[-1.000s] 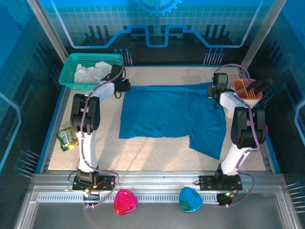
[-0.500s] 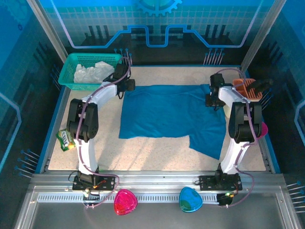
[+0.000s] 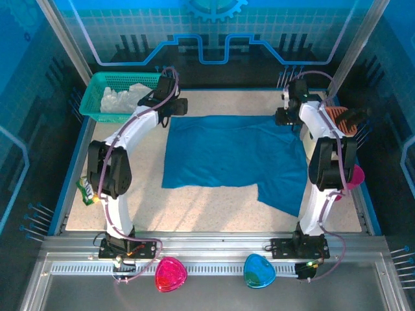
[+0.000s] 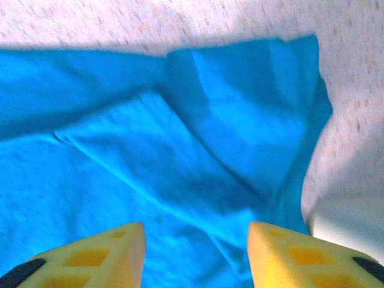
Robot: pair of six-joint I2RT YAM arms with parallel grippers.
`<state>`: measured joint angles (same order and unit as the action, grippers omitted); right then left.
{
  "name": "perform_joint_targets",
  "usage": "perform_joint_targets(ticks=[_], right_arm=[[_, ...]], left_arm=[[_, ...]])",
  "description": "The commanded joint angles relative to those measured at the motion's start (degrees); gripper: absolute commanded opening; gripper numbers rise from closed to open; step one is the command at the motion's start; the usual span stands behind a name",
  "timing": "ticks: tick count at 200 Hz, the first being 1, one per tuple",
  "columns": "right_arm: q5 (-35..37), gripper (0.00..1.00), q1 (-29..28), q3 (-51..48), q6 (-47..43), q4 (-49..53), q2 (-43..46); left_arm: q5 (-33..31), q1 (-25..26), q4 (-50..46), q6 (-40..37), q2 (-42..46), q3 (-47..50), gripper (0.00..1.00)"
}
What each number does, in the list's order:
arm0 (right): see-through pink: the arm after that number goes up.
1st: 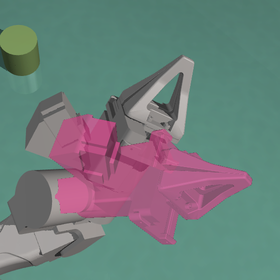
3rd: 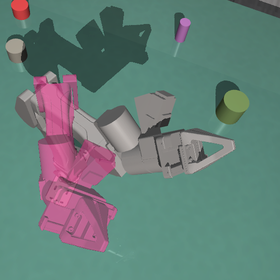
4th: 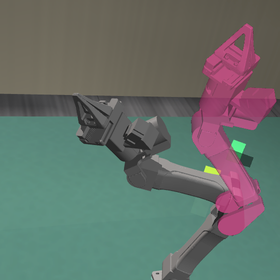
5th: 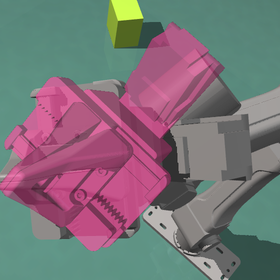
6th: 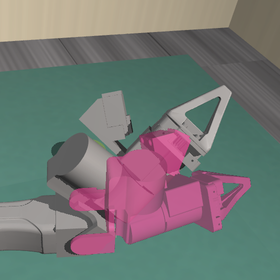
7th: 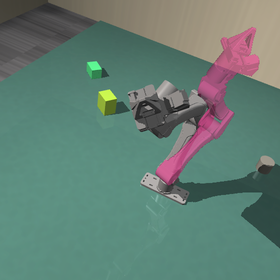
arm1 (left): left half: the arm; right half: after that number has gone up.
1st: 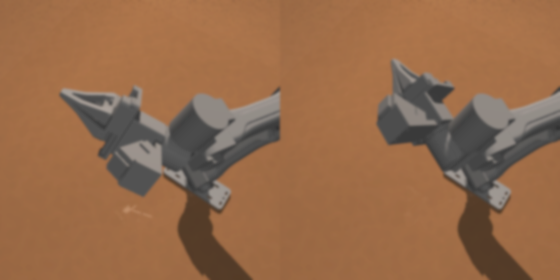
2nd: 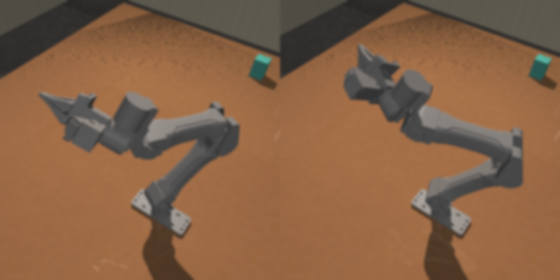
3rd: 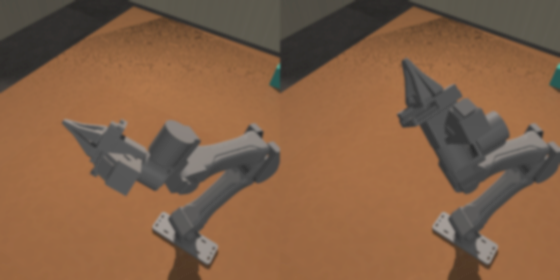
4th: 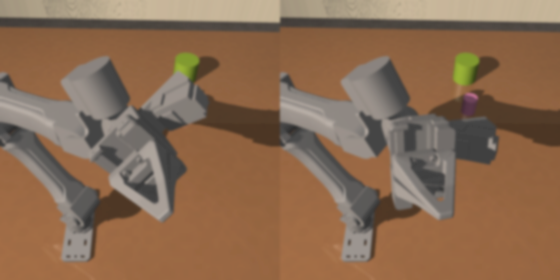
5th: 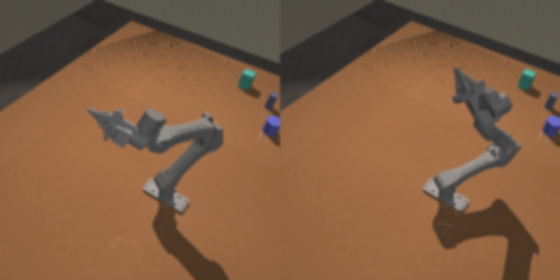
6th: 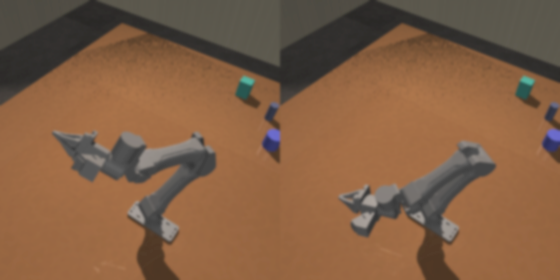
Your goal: Fold and stack the t-shirts
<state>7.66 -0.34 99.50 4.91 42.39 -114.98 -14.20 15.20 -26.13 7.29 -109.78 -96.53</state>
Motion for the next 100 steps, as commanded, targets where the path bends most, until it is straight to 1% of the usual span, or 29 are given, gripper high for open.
perform_joint_targets(ticks=[1, 17, 47, 74, 100], right_arm=[[-4.1, 0.46, -0.7, 5.4, -0.9, 2.5, -7.5], [-5.6, 0.46, -0.7, 10.5, -1.2, 2.8, -11.9], [-7.3, 0.46, -0.5, 19.8, -1.5, 6.4, -19.2], [-9.3, 0.45, -0.3, 22.2, -1.3, 6.9, -22.0], [-10.6, 0.44, -0.1, 23.1, -0.7, 6.7, -23.5]], left_arm=[[-1.0, 0.6, -4.5, 1.2, 3.4, -1.9, 0.64], [-0.5, 0.9, -5.7, 2.1, 4.1, -1.8, 0.64], [0.1, 2.1, -8.2, 2.8, 5.5, -1.3, 0.64], [0.1, 3.4, -9.3, 2.9, 7.3, 0.3, 0.64], [-1.1, 4.1, -8.7, 2.9, 8.8, 3.1, 0.64]])
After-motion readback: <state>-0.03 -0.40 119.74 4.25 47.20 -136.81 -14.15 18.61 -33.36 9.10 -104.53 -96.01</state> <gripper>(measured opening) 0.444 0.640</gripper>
